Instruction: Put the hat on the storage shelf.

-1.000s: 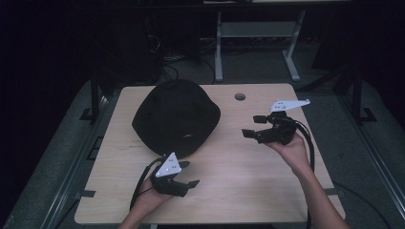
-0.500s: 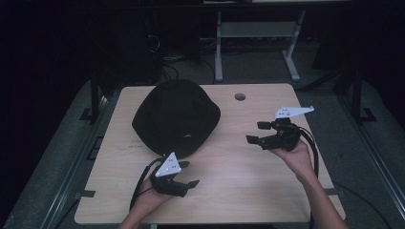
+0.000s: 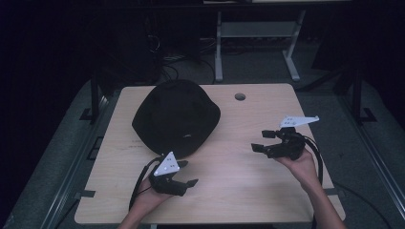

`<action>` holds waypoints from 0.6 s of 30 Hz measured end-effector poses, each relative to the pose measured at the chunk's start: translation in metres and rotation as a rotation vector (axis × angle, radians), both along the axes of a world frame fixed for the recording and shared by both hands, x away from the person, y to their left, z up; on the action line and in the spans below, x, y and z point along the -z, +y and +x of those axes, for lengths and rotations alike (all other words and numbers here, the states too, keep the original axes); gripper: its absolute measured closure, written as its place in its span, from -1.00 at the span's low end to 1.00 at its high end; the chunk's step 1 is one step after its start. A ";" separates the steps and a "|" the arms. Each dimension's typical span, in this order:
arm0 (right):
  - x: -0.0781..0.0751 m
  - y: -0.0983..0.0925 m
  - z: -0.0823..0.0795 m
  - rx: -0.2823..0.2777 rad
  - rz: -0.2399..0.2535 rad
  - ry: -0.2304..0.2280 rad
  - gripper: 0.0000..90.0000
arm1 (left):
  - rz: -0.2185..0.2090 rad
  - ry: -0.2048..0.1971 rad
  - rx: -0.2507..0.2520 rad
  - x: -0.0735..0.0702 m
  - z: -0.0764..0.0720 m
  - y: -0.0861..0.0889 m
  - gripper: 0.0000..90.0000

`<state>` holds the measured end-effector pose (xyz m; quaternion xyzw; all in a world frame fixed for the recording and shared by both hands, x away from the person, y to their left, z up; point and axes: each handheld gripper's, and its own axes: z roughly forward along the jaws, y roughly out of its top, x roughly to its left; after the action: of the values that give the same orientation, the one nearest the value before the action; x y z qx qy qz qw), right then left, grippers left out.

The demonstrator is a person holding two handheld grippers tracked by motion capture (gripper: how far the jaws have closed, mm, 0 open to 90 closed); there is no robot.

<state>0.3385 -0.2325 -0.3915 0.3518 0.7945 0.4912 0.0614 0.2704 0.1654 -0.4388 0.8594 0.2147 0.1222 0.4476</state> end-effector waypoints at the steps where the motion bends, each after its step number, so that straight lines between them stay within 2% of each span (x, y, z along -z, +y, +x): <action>1: 0.002 -0.001 -0.001 0.001 0.000 0.005 -0.57 | -0.003 0.002 -0.001 0.000 0.000 0.000 -0.40; 18: 0.028 -0.020 -0.022 0.018 0.012 0.044 -0.57 | -0.006 0.004 -0.006 0.001 0.000 0.000 -0.40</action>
<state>0.3169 -0.2521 -0.4195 0.3702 0.7893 0.4876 0.0461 0.2709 0.1649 -0.4393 0.8576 0.2188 0.1211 0.4495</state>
